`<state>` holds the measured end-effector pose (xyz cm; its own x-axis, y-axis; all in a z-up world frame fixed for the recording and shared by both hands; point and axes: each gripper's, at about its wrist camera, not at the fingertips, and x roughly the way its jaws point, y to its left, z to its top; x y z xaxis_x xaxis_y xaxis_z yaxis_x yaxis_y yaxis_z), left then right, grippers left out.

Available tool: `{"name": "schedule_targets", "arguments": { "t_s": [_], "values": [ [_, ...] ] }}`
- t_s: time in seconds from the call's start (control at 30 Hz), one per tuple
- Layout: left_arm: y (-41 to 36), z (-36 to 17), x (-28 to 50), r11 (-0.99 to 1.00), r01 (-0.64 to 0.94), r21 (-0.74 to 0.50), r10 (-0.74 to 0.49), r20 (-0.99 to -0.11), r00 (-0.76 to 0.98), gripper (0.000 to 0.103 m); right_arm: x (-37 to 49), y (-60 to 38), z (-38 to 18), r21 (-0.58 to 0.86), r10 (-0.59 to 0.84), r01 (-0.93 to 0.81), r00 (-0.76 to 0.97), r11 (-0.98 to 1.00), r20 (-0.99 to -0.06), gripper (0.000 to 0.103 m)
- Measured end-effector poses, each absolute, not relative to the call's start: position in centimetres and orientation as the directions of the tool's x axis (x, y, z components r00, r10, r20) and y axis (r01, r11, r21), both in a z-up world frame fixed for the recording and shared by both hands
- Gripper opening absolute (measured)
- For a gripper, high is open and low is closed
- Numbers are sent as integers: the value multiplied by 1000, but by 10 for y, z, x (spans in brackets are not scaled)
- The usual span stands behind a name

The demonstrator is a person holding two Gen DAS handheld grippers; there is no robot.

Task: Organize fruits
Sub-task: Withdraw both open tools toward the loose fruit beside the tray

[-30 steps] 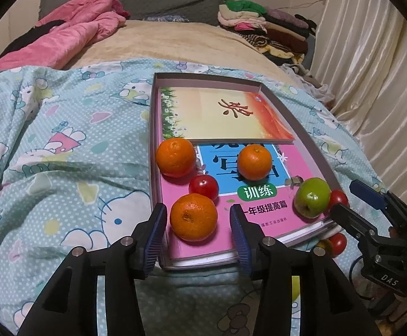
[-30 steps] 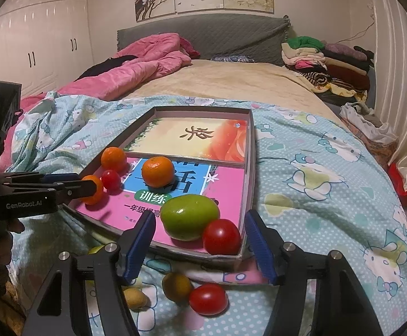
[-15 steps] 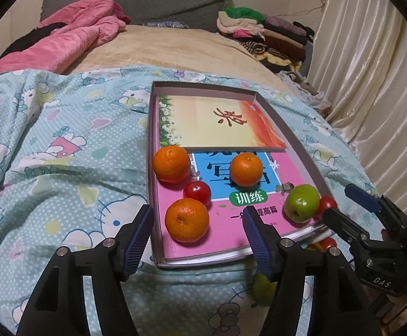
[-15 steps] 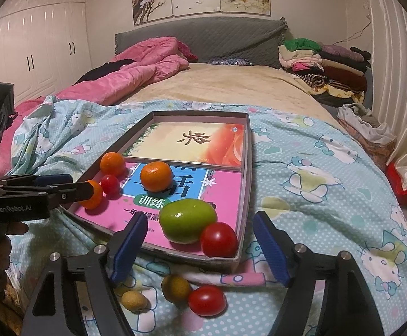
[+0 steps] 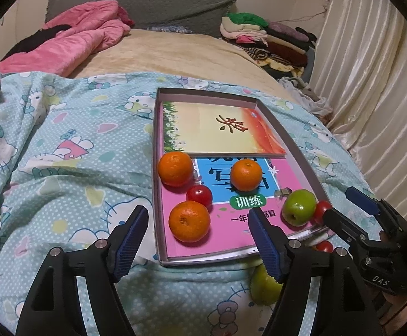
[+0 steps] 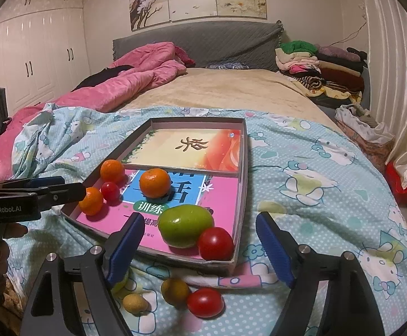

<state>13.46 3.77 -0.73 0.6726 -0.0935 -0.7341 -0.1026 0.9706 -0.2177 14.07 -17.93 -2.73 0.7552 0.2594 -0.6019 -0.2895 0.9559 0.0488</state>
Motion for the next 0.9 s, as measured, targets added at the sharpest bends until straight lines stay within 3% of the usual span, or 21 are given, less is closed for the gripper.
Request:
{"name": "schedule_targets", "arguments": {
  "t_s": [0.27,0.9],
  "values": [
    [44,5,122,966,-109,-236,-90,-699,710,76,139,-185,-21,70,265,-276,776,959,-572,90],
    [38,16,108,968,-75,-238,-109,-674,731,77,130,-227,-1,181,226,-154,833,971,-504,94]
  ]
}}
